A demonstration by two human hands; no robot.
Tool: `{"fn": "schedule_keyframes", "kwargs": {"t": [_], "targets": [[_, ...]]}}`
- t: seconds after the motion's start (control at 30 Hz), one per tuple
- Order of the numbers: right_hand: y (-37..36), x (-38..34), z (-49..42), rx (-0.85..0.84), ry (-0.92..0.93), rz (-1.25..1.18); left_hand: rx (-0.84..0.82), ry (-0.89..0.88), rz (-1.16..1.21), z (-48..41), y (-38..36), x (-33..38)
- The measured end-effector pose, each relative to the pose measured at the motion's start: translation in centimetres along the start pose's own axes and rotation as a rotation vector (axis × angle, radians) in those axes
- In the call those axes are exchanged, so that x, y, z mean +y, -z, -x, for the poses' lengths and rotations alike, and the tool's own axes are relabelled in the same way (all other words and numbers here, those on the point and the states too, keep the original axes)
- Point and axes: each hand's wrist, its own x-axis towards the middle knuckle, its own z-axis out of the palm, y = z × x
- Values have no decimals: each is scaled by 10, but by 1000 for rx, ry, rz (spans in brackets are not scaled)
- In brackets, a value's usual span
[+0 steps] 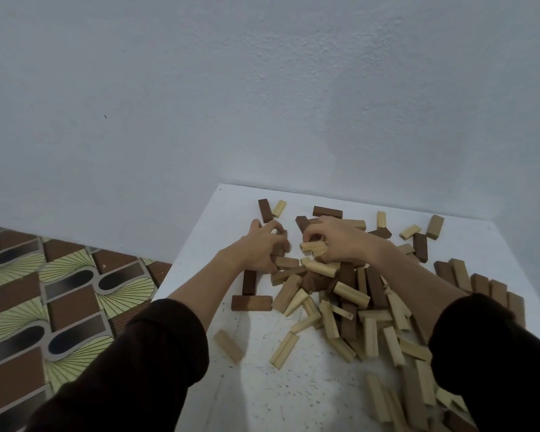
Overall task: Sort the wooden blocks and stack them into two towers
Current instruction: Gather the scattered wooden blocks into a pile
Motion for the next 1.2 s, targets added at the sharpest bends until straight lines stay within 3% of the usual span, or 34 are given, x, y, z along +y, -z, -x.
{"fn": "schedule_keyframes", "kwargs": {"t": [0.2,0.47,0.67,0.77,1.0,1.2], "targets": [[12,-13,20,37,13,-29,65,-5,111,12,5,8],[8,-38,52,-163,47,134,27,-58,180,26,-8,13],[7,-39,61,-285,31,191,151,20,590,39,-10,19],[12,-31,60,-227,12,62,199,52,685,41,-4,20],[26,14,27,159,-209,-23,404,274,621,8,4,-3],[15,41,-6,128,-321,-6,436,427,499,-28,11,-9]]}}
